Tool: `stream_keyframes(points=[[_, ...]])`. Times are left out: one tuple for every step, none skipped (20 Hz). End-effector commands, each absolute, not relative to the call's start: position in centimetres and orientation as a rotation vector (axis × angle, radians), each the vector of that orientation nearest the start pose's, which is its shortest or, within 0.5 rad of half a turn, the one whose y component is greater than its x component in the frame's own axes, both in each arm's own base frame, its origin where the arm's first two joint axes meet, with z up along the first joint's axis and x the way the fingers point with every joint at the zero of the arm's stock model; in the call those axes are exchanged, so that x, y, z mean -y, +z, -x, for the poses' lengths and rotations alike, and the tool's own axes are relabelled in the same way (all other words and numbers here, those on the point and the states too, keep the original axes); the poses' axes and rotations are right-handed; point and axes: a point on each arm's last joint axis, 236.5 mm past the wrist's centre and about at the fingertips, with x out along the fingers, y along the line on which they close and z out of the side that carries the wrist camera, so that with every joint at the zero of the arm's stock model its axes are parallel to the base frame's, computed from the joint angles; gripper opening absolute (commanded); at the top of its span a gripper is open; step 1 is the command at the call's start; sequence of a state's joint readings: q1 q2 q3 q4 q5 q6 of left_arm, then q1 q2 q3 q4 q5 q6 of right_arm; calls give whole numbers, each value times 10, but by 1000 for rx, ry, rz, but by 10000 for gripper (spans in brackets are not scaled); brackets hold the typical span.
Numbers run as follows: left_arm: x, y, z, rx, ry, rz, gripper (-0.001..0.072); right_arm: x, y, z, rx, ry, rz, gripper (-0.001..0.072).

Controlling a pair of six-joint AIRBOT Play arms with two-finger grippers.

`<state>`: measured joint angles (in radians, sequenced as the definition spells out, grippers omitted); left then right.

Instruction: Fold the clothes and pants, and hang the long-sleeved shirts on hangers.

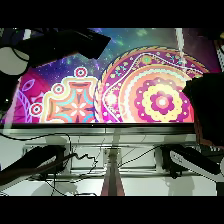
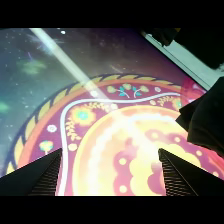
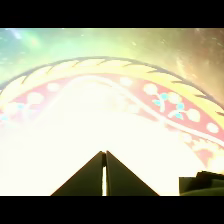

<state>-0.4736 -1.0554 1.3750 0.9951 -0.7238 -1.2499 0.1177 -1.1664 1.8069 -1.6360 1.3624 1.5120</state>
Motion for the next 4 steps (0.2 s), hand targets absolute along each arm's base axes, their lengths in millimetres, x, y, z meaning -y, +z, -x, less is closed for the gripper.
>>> stream_keyframes(points=[[281, 291, -362, -380, -812, 106, 696, -70, 283, -396, -736, 189, 150, 19], [281, 291, -362, -380, -812, 106, 696, -75, 283, -394, -737, 206, 139, 19], [281, 291, -362, -380, -812, 106, 696, -78, 283, -394, -738, 216, 132, 19], [281, 291, -362, -380, -811, 106, 697, -81, 283, -393, -738, 227, 125, 20]])
